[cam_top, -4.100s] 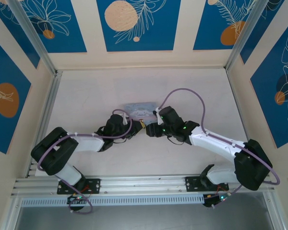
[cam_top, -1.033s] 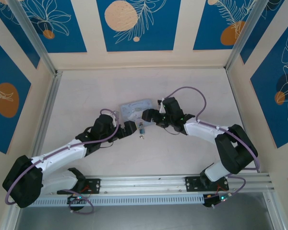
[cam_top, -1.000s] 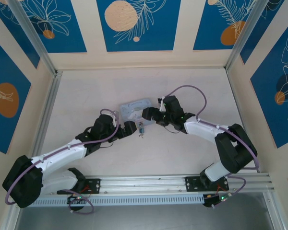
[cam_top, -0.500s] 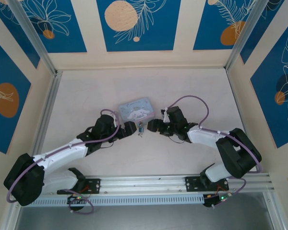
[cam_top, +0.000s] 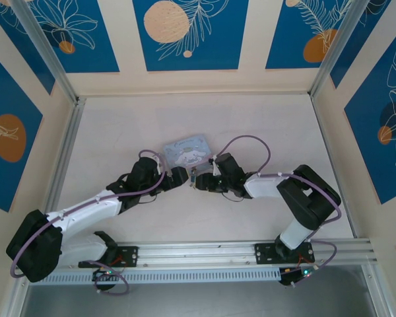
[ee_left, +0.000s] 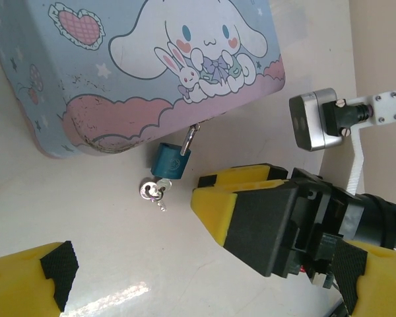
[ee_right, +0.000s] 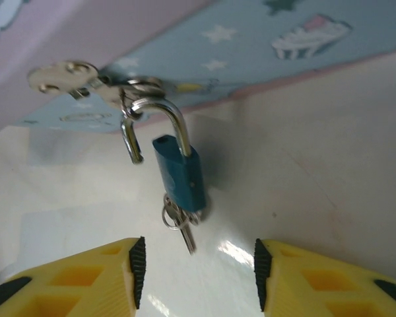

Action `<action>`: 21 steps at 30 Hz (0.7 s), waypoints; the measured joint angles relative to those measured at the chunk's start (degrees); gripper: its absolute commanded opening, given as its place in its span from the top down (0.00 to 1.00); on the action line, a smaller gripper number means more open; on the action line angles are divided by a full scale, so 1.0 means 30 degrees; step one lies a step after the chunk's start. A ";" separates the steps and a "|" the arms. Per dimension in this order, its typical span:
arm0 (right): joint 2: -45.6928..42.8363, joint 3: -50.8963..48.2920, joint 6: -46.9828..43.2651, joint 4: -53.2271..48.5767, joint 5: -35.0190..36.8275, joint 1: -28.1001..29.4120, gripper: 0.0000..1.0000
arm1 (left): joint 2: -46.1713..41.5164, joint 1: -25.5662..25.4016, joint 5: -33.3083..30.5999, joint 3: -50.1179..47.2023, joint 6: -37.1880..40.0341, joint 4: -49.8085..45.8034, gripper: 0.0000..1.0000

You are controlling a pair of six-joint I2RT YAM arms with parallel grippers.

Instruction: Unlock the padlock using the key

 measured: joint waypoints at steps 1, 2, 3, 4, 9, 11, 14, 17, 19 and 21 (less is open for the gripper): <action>0.0175 0.0073 0.0000 0.0146 0.0109 0.0109 0.55 | 0.0000 0.0000 0.0007 0.0000 0.0000 0.0000 0.00; 0.0335 0.0124 0.0007 0.0248 0.0219 0.0182 0.56 | 0.0000 0.0007 0.0007 0.0000 0.0000 0.0000 0.00; 0.0444 0.0153 0.0007 0.0364 0.0321 0.0226 0.56 | 0.0000 0.0007 0.0007 0.0000 0.0000 0.0007 0.00; 0.0539 0.0168 0.0007 0.0554 0.0379 0.0262 0.57 | 0.0000 0.0007 0.0007 0.0000 0.0000 0.0007 0.00; 0.1093 0.0415 0.0022 0.1231 0.0452 0.0284 0.60 | 0.0000 0.0022 0.0007 0.0000 -0.0007 0.0007 0.00; 0.1282 0.0539 0.0015 0.1435 0.0481 0.0321 0.60 | 0.0000 0.0022 0.0007 0.0000 -0.0007 0.0007 0.00; 0.1530 0.0772 0.0022 0.1523 0.0546 0.0386 0.62 | 0.0022 0.0036 0.0007 0.0000 -0.0007 0.0015 0.00; 0.1727 0.0889 0.0015 0.1603 0.0707 0.0466 0.65 | 0.0058 0.0036 0.0007 0.0000 -0.0015 0.0022 0.00; 0.1770 0.0896 0.0007 0.1647 0.0889 0.0503 0.69 | 0.0117 0.0044 0.0007 0.0000 -0.0015 0.0073 0.00; 0.1851 0.0896 0.0022 0.1712 0.0991 0.0510 0.72 | 0.0182 0.0044 0.0007 0.0000 -0.0022 0.0080 0.00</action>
